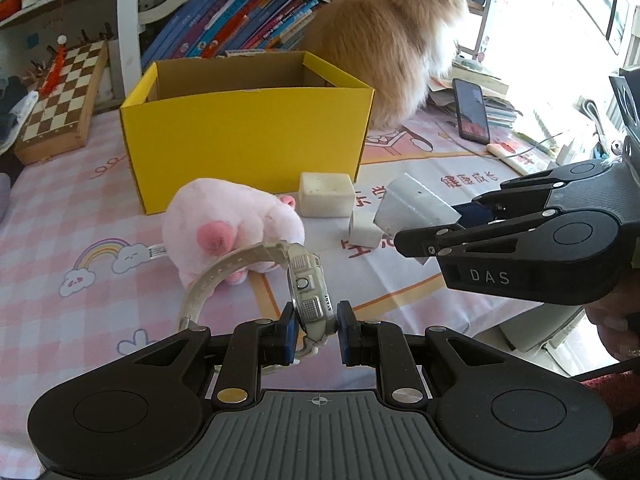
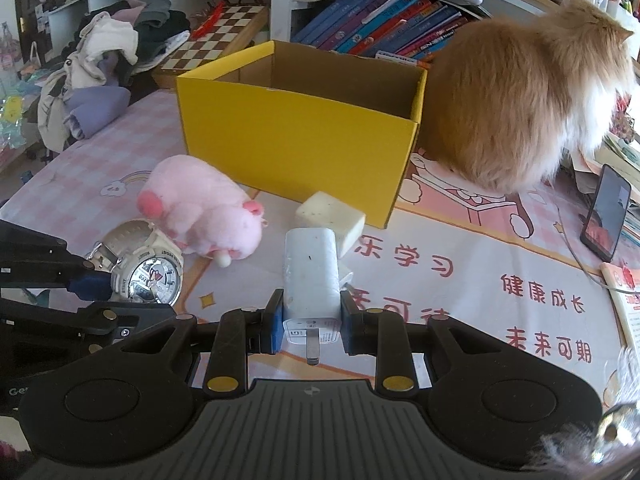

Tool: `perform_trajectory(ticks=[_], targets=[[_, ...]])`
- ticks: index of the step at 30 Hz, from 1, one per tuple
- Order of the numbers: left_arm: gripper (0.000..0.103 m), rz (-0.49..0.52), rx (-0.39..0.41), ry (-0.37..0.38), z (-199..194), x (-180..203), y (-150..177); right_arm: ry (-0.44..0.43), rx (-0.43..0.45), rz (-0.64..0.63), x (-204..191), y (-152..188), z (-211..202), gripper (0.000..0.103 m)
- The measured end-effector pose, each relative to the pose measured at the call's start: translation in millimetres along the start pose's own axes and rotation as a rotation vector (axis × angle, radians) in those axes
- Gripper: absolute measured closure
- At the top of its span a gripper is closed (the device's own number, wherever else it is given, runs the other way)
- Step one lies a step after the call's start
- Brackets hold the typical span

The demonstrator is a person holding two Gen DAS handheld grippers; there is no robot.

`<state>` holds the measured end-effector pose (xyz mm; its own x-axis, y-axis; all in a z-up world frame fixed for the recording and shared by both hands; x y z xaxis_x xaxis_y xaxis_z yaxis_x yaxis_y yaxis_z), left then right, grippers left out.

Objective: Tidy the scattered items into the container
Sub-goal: 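Lift the watch with the left tool while the right tool lifts the charger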

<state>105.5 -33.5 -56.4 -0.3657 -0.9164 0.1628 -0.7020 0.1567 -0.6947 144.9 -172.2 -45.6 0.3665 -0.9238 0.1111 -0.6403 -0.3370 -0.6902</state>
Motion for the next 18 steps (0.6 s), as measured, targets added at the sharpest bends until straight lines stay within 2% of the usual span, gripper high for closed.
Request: perform_trajectory(ticks=[8, 18], targets=[[0.085, -0.010, 0.024, -0.017, -14.6, -6.1, 5.1, -0.014, 0.000, -0.012, -13.4, 4.4, -6.4, 0.078], [0.085, 0.034, 0.082, -0.043, -36.7, -11.2, -6.1, -0.038, 0.002, -0.015, -21.0, 1.8, -16.4, 0.078]])
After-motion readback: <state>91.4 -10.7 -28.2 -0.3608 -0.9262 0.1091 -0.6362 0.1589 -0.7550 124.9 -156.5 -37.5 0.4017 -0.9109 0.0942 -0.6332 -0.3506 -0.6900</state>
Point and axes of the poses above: each gripper's, at about its wrist camera, not at the fingertips, and z roughly the way its jaws point, x to its right, y to its underside, the point moved 3 cm from there along z, roughly the way its jaws point, and after that the axes turned 4 degrees about y, right-handed, at the moved point
